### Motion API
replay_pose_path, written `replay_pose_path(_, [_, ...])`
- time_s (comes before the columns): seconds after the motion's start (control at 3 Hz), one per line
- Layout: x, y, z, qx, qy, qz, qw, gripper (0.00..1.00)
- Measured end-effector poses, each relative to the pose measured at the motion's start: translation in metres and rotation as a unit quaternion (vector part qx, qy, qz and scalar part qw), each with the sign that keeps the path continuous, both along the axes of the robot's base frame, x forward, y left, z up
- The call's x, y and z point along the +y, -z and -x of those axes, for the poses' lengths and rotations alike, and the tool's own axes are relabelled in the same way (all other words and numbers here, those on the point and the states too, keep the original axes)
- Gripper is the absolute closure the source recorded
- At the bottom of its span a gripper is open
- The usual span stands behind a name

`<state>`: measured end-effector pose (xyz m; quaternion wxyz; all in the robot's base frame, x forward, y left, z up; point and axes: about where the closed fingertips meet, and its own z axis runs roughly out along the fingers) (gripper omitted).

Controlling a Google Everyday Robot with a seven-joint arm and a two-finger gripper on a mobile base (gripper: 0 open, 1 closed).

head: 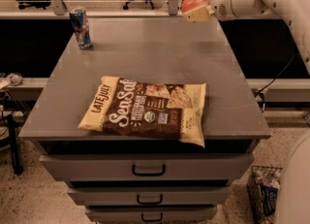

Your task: Move apple near brown chip bag

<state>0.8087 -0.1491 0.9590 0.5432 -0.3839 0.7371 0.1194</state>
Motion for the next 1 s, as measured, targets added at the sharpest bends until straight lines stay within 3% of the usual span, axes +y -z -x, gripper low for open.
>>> replay_pose_path(0.33, [0.004,0.008,0.017,-0.010,-0.033,0.016,0.9993,1.00])
replay_pose_path(0.67, [0.005,0.022,0.057,-0.016,-0.086,0.050,0.9949,1.00])
replay_pose_path(1.0, [0.003,0.034,0.096,-0.018,-0.128,0.083,0.9881,1.00])
